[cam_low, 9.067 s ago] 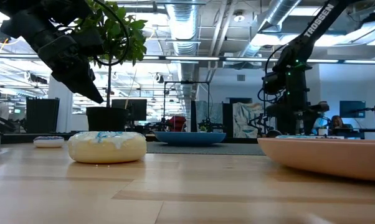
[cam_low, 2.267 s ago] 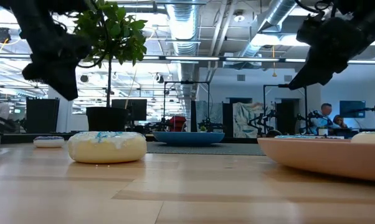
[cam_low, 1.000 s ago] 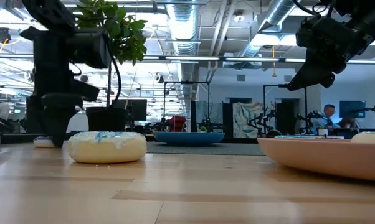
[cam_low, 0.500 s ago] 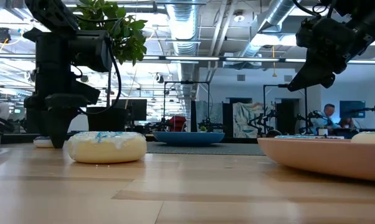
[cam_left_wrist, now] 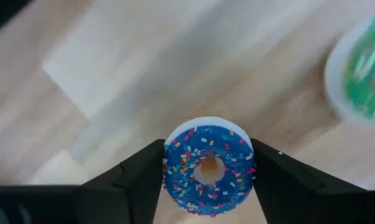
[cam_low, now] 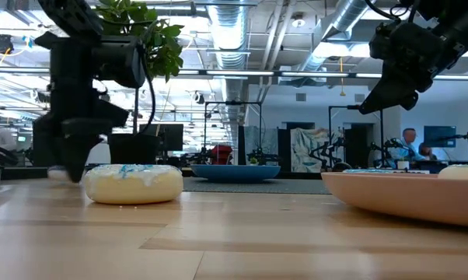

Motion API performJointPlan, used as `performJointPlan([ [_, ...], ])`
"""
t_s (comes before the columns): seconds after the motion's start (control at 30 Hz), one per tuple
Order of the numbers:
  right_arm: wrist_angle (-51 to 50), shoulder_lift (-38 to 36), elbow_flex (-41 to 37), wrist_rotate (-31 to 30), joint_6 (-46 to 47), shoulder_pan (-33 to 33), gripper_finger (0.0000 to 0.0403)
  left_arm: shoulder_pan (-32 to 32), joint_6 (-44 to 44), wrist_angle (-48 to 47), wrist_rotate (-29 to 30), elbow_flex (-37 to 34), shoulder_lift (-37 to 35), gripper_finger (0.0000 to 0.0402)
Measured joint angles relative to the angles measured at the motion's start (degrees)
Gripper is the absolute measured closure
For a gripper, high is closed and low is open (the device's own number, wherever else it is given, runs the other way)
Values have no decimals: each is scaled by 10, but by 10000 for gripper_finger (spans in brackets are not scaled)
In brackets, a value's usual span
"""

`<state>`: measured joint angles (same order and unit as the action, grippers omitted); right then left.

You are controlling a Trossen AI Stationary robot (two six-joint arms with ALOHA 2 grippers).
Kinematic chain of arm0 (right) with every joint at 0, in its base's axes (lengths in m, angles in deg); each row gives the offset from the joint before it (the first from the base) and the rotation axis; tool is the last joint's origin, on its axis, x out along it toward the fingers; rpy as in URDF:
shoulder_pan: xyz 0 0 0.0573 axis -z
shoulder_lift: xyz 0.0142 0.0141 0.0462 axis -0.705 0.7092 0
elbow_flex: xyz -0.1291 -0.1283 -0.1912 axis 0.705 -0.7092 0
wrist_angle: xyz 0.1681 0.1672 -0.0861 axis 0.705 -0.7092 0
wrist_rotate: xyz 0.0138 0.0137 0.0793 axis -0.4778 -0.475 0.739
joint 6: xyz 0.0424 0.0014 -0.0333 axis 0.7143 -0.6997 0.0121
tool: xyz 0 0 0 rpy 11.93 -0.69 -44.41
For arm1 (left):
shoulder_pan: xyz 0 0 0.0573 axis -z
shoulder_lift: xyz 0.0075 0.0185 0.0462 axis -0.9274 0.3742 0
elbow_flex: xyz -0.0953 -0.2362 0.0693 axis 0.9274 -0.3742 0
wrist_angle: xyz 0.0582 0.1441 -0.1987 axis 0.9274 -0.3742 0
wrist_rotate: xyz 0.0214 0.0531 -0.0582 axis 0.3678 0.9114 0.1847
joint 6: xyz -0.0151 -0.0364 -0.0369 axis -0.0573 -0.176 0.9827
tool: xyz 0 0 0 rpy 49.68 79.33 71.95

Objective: Pick & Place donuts
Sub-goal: Put the small blue donut into the blue plate

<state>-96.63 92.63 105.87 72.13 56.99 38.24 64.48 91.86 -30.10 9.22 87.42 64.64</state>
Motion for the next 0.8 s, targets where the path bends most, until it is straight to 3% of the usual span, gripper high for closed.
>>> performJointPlan([
  [0.33,0,0,0,0,0,0,402,-22,-37,-7,50,99,-1,194],
  [0.53,0,0,0,0,0,0,402,-30,-135,143,74,161,3,194],
  [0.67,2,0,0,0,0,0,402,-30,-237,268,72,203,49,194],
  [0.8,5,0,0,0,0,0,402,-33,-308,271,90,290,147,194],
])
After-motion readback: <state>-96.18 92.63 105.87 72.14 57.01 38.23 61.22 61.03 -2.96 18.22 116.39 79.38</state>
